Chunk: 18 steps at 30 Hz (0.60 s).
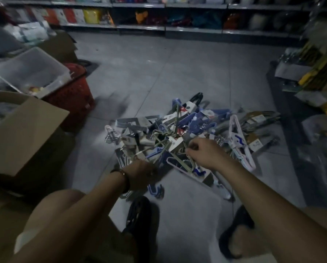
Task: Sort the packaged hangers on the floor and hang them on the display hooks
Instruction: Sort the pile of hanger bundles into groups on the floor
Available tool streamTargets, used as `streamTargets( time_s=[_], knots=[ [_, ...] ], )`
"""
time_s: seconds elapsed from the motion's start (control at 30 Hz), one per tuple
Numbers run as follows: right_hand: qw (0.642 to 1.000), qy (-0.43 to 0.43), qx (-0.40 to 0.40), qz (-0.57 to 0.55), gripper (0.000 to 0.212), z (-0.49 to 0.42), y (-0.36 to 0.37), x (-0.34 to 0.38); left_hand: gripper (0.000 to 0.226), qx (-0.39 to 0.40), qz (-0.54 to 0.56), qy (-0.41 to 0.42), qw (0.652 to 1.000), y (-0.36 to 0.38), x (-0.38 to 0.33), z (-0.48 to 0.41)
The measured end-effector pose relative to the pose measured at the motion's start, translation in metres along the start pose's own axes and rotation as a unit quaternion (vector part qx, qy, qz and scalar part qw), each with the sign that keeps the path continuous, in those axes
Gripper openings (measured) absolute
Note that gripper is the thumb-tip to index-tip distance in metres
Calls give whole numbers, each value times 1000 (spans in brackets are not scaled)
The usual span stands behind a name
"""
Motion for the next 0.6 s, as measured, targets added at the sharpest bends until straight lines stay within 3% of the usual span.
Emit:
streamTargets(
  time_s=[0.07, 0.17, 0.33, 0.5, 0.6],
  knots=[
    [1000, 3, -13, -21, 28, 8, 11, -10, 23, -5, -6, -29, 1000, 17, 16, 12],
    [999, 20, 18, 42, 26, 8, 17, -23, 26, -1, 17, -73, 997, 20, 19, 25],
    [997, 45, 11, -54, 19, -21, 13, -31, 32, 24, 37, -145, 988, 13, 27, 5],
    [986, 116, 85, -82, 15, -86, 54, -54, 27, -28, 164, -201, 965, 36, 73, -54],
    [980, 149, 117, -54, 30, -126, 91, -73, 26, -47, 268, -233, 933, 59, 100, -82]
  ],
)
Point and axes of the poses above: each hand's wrist, its own z-axis away from the middle knuckle, its own y-axis out of the palm, x = y × z, the point moved 1 cm from there along -z, towards the middle knuckle, and after that the axes turned 6 degrees about z, right-handed, at the moved point
